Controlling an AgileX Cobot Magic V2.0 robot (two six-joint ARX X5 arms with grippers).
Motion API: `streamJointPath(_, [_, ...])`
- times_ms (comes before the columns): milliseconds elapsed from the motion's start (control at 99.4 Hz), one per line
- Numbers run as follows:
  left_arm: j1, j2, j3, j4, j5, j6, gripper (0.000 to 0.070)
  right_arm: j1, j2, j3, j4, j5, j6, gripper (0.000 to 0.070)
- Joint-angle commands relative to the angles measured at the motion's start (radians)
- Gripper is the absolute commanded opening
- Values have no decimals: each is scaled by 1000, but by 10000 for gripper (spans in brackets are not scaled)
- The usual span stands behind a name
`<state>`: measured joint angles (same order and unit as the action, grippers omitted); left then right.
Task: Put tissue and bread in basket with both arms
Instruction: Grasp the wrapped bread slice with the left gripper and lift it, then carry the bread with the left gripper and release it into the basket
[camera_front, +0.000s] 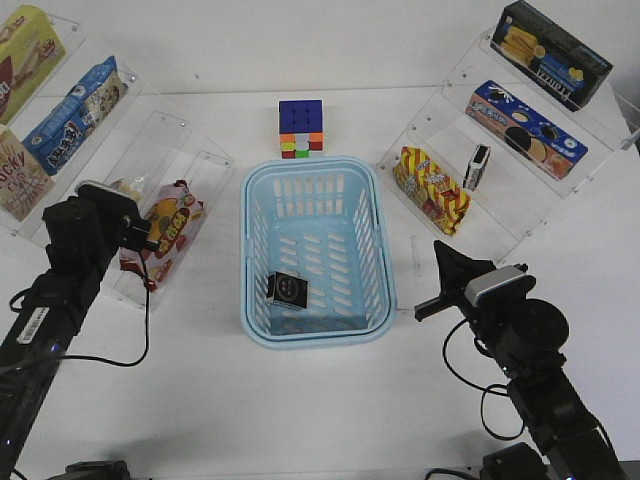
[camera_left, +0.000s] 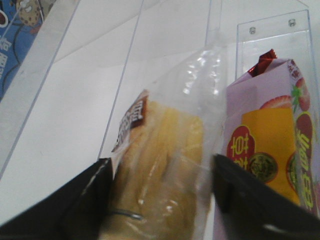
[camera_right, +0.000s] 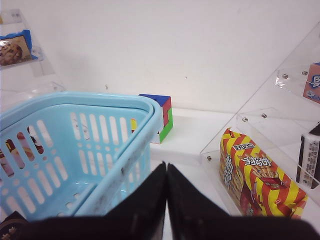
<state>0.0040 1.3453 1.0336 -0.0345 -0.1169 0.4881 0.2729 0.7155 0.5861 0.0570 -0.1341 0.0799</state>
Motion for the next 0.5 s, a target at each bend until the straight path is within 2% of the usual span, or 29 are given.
streamJointPath(0, [0, 5, 23, 14, -3, 9, 6, 3, 6, 14, 10, 0, 10, 1])
streamJointPath(151, [-8, -13, 48, -10, -3, -15, 0, 3, 5, 14, 9, 0, 10, 1])
streamJointPath(272, [-46, -68, 101, -26, 47, -103, 0, 3, 5, 14, 10, 1, 10, 1])
streamJointPath(342, [-75, -108, 135, -42, 167, -179, 0, 3, 5, 14, 10, 1, 10, 1])
streamJointPath(493, [-148, -160, 167, -25, 525, -386, 0, 3, 5, 14, 10, 1, 10, 1])
